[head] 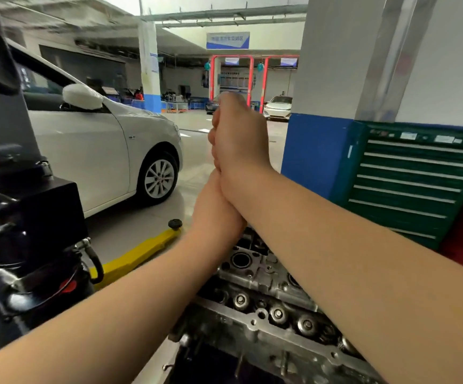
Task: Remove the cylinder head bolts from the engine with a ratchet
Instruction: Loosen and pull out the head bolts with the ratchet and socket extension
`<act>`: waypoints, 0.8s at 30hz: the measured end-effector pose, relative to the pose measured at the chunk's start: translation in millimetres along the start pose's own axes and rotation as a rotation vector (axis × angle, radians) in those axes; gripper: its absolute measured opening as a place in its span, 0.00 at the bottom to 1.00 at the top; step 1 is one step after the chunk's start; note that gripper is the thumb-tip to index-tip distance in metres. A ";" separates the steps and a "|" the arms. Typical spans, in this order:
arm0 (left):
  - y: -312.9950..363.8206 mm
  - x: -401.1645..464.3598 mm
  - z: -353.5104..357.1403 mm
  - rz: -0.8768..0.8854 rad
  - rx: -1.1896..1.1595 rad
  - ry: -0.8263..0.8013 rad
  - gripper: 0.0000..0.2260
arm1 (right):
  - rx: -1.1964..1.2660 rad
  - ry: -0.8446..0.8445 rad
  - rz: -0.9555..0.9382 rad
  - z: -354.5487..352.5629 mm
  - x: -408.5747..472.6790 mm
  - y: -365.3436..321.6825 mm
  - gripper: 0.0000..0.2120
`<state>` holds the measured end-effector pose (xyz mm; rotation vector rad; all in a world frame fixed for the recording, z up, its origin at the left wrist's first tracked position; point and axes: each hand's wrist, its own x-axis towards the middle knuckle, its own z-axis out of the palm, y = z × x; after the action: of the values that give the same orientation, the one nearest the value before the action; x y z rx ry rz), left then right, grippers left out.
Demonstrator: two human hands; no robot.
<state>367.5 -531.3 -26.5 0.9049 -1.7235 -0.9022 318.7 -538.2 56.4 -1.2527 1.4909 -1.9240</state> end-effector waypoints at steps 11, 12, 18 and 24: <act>-4.1 38.0 -19.8 -0.219 -0.462 -0.656 0.18 | 0.235 -0.745 0.174 -35.8 24.1 -6.1 0.23; -5.8 40.1 -21.0 -0.227 -0.482 -0.670 0.17 | 0.194 -0.661 0.165 -30.6 23.7 -5.3 0.23; -17.1 11.4 -13.4 0.069 -0.050 -0.085 0.06 | -0.123 0.166 -0.034 8.4 2.7 -8.9 0.21; -14.6 -3.2 23.9 0.029 -0.010 0.009 0.18 | -0.099 0.232 0.097 14.5 -2.9 -15.0 0.20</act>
<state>348.1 -531.1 -47.1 0.8740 -1.7189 -0.8852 335.3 -538.8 69.4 -1.0034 1.7469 -2.0071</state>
